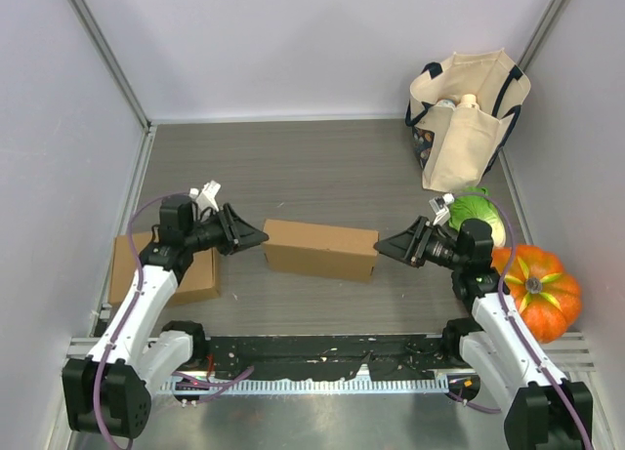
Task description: Fold the paper box
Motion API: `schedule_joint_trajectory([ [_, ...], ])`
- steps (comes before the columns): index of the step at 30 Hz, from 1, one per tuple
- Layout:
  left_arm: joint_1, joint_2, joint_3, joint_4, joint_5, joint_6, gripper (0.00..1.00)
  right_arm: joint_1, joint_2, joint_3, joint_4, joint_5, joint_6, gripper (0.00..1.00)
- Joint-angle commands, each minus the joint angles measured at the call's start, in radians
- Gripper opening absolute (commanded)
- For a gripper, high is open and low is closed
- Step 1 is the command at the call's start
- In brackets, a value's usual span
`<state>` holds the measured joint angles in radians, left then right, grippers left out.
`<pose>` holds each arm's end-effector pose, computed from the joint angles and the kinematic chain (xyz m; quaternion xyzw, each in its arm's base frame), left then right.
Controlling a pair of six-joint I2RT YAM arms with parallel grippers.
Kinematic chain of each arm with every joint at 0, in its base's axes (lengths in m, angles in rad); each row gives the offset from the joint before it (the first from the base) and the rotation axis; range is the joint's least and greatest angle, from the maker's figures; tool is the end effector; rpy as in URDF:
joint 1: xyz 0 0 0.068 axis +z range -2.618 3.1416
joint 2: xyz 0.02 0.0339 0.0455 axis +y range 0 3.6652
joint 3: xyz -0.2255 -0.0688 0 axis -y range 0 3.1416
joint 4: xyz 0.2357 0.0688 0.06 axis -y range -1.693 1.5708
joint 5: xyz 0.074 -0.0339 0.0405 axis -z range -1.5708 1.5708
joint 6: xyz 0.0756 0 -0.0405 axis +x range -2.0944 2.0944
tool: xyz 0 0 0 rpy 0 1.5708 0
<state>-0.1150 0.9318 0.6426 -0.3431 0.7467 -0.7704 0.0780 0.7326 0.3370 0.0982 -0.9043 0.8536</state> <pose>0.2256 -0.0777 0.2083 -0.1111 0.8394 -0.4743 0.2411 0.2031 0.0755 0.1935 0.0330 0.7678 0.5541 0.3200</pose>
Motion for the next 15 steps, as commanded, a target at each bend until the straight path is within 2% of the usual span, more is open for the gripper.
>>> schedule_joint_trajectory([
  [1, 0.057, -0.004, -0.13, 0.025, 0.009, -0.082, 0.21, -0.001, -0.016, -0.064, 0.075, -0.016, 0.062, 0.53],
  [2, 0.093, -0.014, -0.174, 0.054, 0.019, -0.116, 0.16, -0.001, -0.018, -0.07, 0.074, -0.009, 0.068, 0.51],
  [3, 0.097, -0.03, -0.19, 0.076, 0.02, -0.139, 0.07, -0.001, -0.019, -0.076, 0.071, 0.001, 0.07, 0.5],
  [5, 0.097, -0.066, -0.198, 0.073, -0.009, -0.152, 0.04, -0.003, -0.013, -0.09, 0.067, 0.021, 0.065, 0.49],
  [8, 0.097, -0.08, -0.16, 0.066, -0.009, -0.113, 0.05, 0.011, 0.007, -0.04, 0.038, 0.065, -0.009, 0.52],
  [10, 0.094, -0.061, -0.132, 0.085, 0.0, -0.104, 0.14, 0.061, 0.086, 0.042, 0.037, 0.114, -0.047, 0.59],
  [12, 0.084, -0.045, -0.092, 0.105, 0.006, -0.124, 0.2, 0.144, 0.183, 0.13, 0.058, 0.142, -0.097, 0.6],
  [13, 0.068, -0.038, -0.083, 0.121, 0.008, -0.132, 0.2, 0.179, 0.264, 0.155, 0.064, 0.146, -0.108, 0.59],
  [15, 0.052, -0.047, -0.072, 0.105, 0.005, -0.138, 0.18, 0.251, 0.292, 0.192, 0.058, 0.188, -0.135, 0.59],
])
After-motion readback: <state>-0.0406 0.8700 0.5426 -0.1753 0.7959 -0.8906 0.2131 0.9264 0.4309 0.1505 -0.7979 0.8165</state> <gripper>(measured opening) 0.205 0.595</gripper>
